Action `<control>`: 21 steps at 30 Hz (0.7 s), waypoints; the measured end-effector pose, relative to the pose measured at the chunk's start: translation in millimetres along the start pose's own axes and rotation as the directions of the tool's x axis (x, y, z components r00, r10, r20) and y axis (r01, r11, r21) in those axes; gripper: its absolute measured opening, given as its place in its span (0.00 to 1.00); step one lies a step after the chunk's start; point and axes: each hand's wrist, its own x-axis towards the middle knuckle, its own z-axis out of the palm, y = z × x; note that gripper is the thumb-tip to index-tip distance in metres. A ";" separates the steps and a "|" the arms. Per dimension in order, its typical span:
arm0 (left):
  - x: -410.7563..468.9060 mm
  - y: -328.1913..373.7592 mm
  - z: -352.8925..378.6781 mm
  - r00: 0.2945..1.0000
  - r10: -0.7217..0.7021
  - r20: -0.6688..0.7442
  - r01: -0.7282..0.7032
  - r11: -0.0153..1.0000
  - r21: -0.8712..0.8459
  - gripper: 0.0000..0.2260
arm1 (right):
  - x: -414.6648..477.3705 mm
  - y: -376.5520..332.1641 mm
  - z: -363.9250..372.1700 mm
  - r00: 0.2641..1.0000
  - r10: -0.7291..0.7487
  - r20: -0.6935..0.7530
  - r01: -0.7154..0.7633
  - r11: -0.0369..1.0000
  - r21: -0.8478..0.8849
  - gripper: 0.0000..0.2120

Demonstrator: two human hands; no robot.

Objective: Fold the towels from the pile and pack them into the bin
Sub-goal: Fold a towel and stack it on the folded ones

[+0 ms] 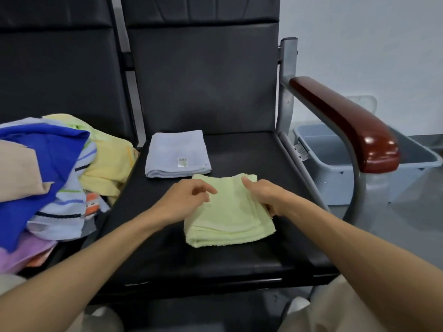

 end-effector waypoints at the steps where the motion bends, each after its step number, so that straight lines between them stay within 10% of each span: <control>1: -6.1 -9.9 -3.3 1.000 0.018 -0.006 -0.018 0.998 0.064 0.12 | 2.8 0.9 6.5 0.999 -0.019 -0.040 0.015 0.995 -0.100 0.35; 5: -21.3 -35.6 1.9 0.998 0.028 0.065 -0.038 0.987 0.157 0.13 | 2.7 4.6 29.2 0.981 -0.136 -0.139 0.052 0.874 -0.484 0.41; 10: -17.6 -34.1 3.9 0.995 -0.030 0.092 0.016 0.988 0.153 0.15 | -3.0 4.2 38.1 0.920 -0.362 -0.149 0.161 0.697 -0.698 0.25; 16: -19.1 -36.3 -6.2 0.977 -0.167 -0.135 0.132 0.963 -0.235 0.11 | -18.7 -17.9 25.3 0.822 -0.560 -0.106 0.480 0.779 -0.403 0.16; 21: -21.8 -31.0 -3.1 0.894 -0.417 -0.165 0.183 0.676 -0.714 0.06 | -40.8 -39.8 29.9 0.813 -0.563 -0.148 0.582 0.774 0.250 0.14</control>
